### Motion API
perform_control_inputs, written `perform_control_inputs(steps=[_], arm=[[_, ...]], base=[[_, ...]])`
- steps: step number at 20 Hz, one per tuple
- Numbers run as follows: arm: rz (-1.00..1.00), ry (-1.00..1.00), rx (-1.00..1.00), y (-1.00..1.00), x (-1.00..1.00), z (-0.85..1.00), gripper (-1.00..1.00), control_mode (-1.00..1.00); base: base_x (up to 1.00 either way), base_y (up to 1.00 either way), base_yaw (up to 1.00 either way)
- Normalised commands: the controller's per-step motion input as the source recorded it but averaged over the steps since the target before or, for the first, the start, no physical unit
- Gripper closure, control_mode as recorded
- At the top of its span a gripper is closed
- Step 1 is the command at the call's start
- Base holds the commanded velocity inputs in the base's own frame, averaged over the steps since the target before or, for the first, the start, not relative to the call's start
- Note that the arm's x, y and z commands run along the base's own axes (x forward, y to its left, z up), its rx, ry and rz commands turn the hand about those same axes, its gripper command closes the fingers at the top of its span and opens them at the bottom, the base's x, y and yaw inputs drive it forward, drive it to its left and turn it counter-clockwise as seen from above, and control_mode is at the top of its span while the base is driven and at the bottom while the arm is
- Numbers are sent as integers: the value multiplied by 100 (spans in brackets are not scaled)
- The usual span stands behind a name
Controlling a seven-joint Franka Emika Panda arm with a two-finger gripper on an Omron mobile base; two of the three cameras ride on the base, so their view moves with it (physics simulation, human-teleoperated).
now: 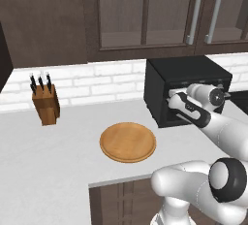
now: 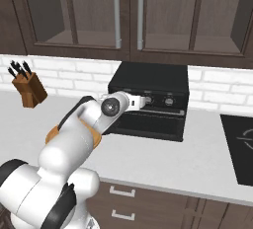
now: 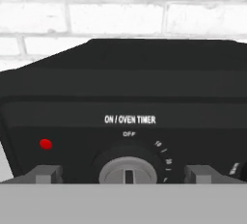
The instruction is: Pick up the kebab skewer and baguette bread, and place them inside the toaster oven. Close the toaster oven door and start by setting the timer.
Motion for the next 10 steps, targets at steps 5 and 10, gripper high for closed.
perform_control_inputs(steps=[5,10], arm=[[0,0,0,0,0,0,100,-100],[0,0,0,0,0,0,100,-100]], base=[[0,0,0],[0,0,0]])
